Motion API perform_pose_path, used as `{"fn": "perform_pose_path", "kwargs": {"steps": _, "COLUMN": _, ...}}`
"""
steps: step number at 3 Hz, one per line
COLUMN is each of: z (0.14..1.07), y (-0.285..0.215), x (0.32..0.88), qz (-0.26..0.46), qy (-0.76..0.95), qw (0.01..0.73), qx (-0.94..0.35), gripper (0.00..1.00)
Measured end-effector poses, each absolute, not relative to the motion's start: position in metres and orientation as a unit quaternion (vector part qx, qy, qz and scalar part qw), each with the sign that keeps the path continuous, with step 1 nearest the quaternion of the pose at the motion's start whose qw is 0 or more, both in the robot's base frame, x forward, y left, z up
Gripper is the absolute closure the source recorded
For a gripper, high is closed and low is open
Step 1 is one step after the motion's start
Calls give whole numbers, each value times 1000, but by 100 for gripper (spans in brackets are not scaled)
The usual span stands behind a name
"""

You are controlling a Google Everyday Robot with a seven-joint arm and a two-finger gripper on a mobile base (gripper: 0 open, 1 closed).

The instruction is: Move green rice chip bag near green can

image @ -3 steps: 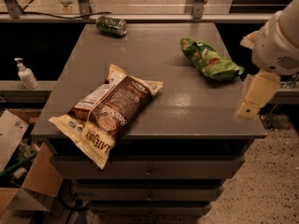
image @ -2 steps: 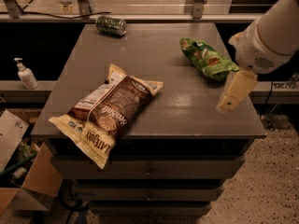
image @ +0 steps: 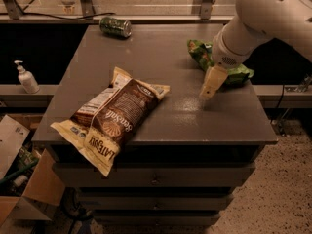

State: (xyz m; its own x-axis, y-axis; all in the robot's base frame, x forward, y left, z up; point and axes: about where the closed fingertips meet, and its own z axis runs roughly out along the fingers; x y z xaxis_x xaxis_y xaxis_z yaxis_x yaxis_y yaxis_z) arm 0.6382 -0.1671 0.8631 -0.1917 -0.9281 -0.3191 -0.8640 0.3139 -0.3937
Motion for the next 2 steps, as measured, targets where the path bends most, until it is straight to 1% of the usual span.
{"fn": "perform_pose_path", "kwargs": {"steps": 1, "z": 862, "y": -169, "x": 640, "qz": -62, "qy": 770, "qw": 256, "qx": -582, "gripper": 0}}
{"fn": "perform_pose_path", "kwargs": {"steps": 2, "z": 857, "y": -178, "x": 654, "qz": -68, "qy": 769, "qw": 259, "qx": -580, "gripper": 0}}
